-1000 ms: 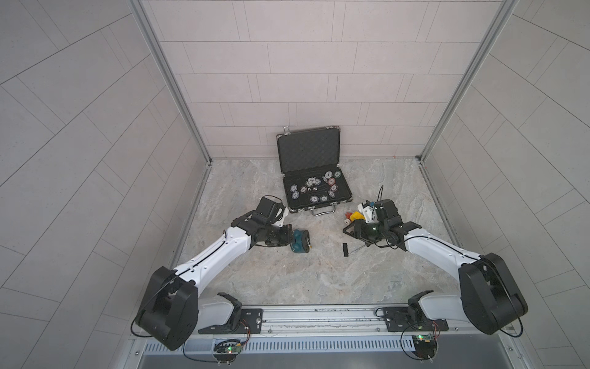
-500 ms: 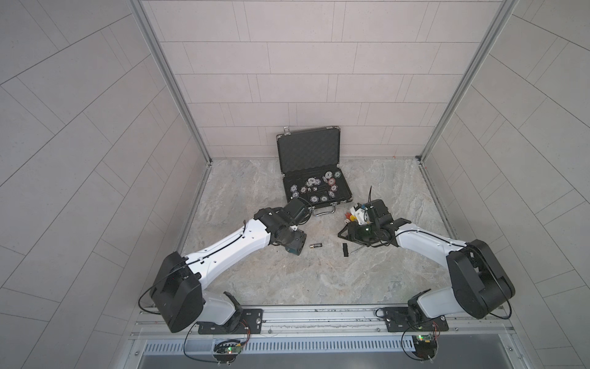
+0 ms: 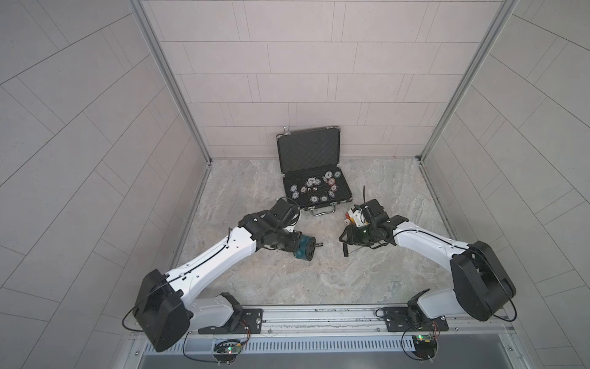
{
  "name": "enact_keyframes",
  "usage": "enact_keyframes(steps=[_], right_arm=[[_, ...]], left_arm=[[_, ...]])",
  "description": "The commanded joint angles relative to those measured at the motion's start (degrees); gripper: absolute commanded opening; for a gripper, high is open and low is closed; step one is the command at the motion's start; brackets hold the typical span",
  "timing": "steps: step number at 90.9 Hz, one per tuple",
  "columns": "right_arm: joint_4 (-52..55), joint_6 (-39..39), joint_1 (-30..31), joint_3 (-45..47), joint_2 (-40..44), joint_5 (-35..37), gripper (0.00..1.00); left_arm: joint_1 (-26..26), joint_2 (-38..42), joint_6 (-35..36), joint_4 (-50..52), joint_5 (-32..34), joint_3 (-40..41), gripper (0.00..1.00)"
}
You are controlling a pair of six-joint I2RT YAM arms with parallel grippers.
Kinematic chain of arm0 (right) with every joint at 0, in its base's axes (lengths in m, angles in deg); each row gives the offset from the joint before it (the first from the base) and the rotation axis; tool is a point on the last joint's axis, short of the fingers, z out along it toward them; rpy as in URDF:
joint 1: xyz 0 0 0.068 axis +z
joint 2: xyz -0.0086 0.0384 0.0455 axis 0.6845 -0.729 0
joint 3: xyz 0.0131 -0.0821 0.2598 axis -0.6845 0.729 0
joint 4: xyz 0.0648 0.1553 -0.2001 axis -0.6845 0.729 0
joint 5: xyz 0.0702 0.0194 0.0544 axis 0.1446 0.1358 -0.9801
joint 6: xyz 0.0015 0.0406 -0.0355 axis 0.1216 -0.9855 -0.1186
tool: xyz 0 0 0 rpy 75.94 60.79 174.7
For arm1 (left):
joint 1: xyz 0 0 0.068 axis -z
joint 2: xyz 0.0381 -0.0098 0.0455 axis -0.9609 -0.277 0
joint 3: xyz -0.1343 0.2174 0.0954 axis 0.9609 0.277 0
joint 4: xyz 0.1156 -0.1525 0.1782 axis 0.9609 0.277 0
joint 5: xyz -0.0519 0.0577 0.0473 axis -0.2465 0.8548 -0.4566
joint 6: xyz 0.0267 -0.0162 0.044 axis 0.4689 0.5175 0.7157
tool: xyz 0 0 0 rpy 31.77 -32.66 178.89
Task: Remove the battery from the alarm
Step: Adjust the alarm at the center of the board.
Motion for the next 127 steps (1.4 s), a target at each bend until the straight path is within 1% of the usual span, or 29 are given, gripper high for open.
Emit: enact_keyframes(steps=[1,6,12,19,29,35,49,55,60,69,75,81,88,93,102,107,117,121,127], right_arm=[[3.20,1.15,0.96,-1.02,1.26,3.67,0.51],[2.84,1.06,1.26,-1.17,1.14,3.60,0.51],[2.57,1.10,1.44,-1.45,0.81,3.55,0.51],[2.43,1.10,1.71,-1.57,0.32,3.12,0.50],[2.28,1.08,2.03,-1.34,0.28,3.21,0.50],[2.59,1.08,2.07,-1.22,0.50,3.58,0.50],[3.08,1.30,2.06,-1.18,1.09,4.17,0.51],[2.92,1.20,2.13,-1.13,1.18,4.24,0.51],[2.82,1.28,2.19,-1.24,1.03,4.04,0.51],[3.73,1.90,2.83,-2.00,1.12,4.97,0.51],[5.16,2.09,3.82,-2.71,1.45,7.35,0.51],[7.51,0.67,5.57,-3.52,1.37,12.35,0.49],[10.00,-2.21,7.28,-4.49,0.29,17.77,0.43],[11.60,-3.92,8.67,-5.31,-0.42,21.48,0.42],[12.51,-6.17,10.86,-6.80,-1.84,24.88,0.41],[13.21,-7.48,11.93,-8.17,-3.10,26.13,0.41],[14.76,-9.70,13.77,-10.60,-5.82,27.42,0.40],[15.54,-10.26,14.24,-11.50,-7.08,27.25,0.32],[17.81,-11.89,14.67,-12.86,-8.88,28.15,0.25]], left_arm=[[-5.25,3.17,-6.19,-5.97,-13.11,4.06,0.00],[-7.34,3.55,-8.12,-9.82,-18.93,7.55,0.00],[-8.41,3.32,-10.58,-15.34,-24.20,11.83,0.00],[-9.13,2.89,-12.47,-20.36,-27.72,15.31,0.00],[-11.74,3.05,-14.61,-24.04,-30.19,18.63,0.00],[-13.67,2.80,-14.70,-23.70,-30.27,19.83,0.00],[-14.63,0.44,-12.90,-16.07,-23.67,18.23,0.00],[-14.48,-1.24,-12.24,-15.41,-23.29,17.57,0.00],[-14.06,-2.59,-12.13,-16.46,-24.35,17.46,0.01],[-12.82,-4.51,-11.33,-16.93,-26.19,16.94,0.06],[-12.17,-5.33,-11.11,-17.00,-26.91,16.61,0.10],[-11.50,-6.18,-10.91,-16.86,-27.42,16.48,0.15],[-10.75,-7.22,-10.71,-16.22,-28.11,16.31,0.23],[-10.51,-7.46,-10.63,-15.45,-27.55,16.29,0.30],[-10.49,-6.00,-10.90,-12.67,-24.39,15.65,0.41],[-10.50,-5.14,-11.04,-10.18,-20.99,14.87,0.47],[-10.80,-1.90,-11.60,-6.43,-14.00,13.56,0.55],[-10.97,-0.21,-11.67,-5.37,-10.77,13.01,0.57],[-10.97,2.64,-11.25,-4.84,-7.00,12.11,0.59]])
